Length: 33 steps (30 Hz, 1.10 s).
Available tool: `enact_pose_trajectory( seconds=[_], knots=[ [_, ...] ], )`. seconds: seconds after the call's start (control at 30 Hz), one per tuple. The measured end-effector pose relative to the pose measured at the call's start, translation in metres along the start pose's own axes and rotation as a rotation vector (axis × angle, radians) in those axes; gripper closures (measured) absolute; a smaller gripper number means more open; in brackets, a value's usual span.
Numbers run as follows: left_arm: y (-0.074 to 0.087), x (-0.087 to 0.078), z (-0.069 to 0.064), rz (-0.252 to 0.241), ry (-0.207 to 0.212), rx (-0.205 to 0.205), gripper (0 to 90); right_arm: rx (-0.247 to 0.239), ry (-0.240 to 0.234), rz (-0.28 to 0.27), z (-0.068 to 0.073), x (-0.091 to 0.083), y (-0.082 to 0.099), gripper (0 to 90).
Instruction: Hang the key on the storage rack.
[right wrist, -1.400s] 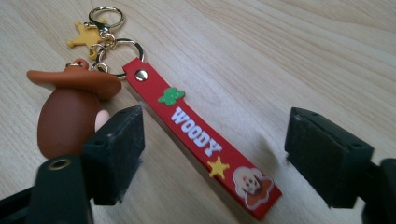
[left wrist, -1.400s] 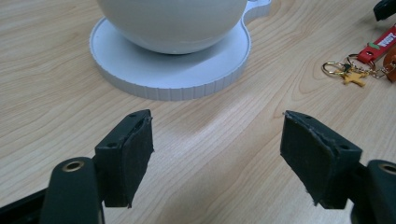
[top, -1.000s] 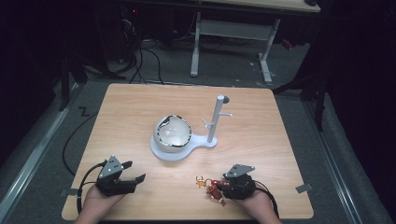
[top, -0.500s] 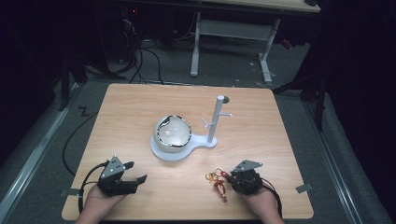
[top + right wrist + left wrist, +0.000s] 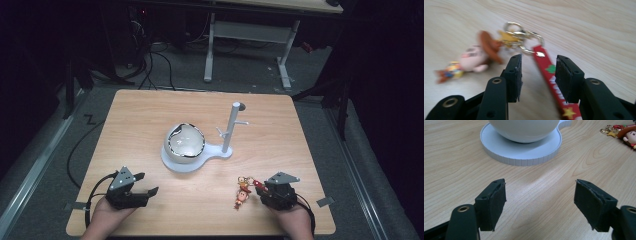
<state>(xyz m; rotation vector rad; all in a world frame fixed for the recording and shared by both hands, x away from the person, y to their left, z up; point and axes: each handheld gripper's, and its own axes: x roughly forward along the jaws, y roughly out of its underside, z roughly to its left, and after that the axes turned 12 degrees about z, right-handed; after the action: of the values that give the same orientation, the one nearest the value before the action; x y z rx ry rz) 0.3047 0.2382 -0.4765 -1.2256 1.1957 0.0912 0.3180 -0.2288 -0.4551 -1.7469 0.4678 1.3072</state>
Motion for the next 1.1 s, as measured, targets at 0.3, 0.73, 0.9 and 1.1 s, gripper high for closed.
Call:
enact_pose_trajectory(
  seconds=[0.3,0.73,0.9,1.1],
  knots=[
    [-0.001,0.000,-0.001,0.000,0.001,0.009,26.3,-0.052,-0.124,0.095,0.020,0.011,0.001,68.2],
    [0.005,-0.006,-0.001,-0.001,-0.009,0.000,26.9,-0.105,-0.133,0.072,0.039,0.027,-0.026,64.5],
    [0.004,-0.005,0.002,-0.002,-0.005,-0.015,27.2,-0.112,-0.154,0.079,0.036,0.021,-0.018,60.0],
    [0.000,-0.006,-0.003,-0.009,-0.006,0.013,27.3,-0.046,-0.136,0.063,0.019,0.013,-0.012,56.9]
  ],
)
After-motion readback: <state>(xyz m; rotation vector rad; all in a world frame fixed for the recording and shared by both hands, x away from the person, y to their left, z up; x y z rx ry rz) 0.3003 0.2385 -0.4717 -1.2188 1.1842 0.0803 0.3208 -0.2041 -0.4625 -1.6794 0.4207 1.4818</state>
